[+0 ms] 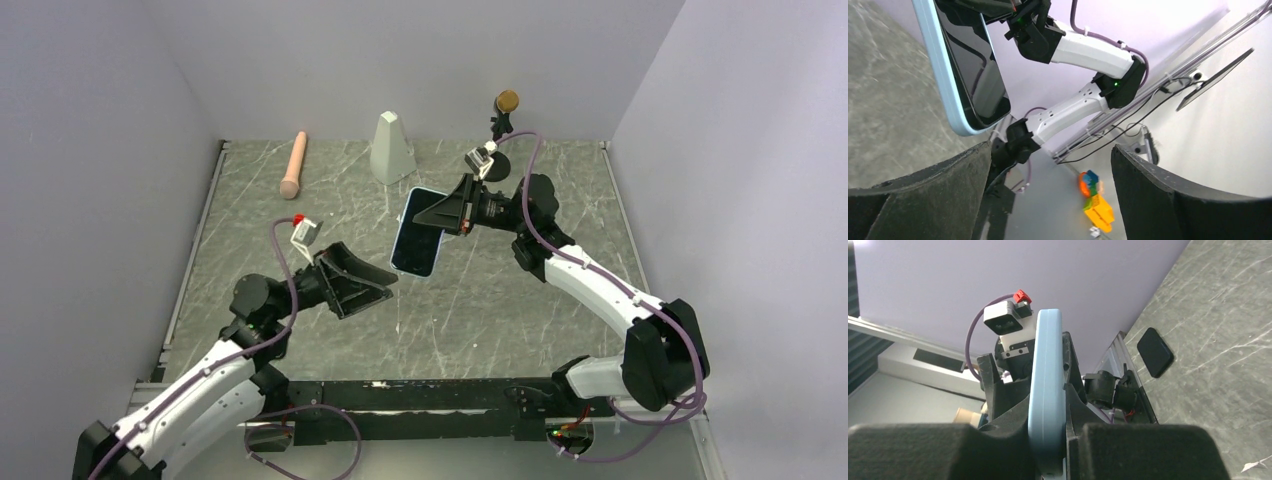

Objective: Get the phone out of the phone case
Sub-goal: Remove the phone case from the phone.

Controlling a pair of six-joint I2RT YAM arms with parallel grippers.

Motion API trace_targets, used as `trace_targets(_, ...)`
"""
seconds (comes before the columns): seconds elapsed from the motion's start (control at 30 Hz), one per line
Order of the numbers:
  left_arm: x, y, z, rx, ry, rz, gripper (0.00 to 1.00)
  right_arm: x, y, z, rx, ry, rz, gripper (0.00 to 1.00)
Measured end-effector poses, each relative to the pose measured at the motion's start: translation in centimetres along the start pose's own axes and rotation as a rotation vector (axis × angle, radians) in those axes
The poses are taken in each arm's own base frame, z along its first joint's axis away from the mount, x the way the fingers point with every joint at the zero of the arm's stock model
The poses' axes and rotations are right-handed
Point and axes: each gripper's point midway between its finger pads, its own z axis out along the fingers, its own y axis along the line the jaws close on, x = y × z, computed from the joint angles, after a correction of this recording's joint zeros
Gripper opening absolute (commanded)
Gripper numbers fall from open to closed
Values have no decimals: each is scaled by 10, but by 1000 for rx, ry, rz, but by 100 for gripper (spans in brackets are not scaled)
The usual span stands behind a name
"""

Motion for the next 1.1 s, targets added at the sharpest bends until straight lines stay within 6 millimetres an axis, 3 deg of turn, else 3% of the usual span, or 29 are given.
trace_targets(0.3, -2, 10, 19, 19, -19, -137, 90, -3, -16, 0, 63, -29, -1, 0)
trace_targets(0.53, -9, 2, 17, 33, -57, -122, 91, -2, -17, 0, 69, -27, 1, 0)
trace_targets(1.1, -8, 8, 16, 1, -64, -119, 92, -3, -13, 0, 64, -37, -9, 0)
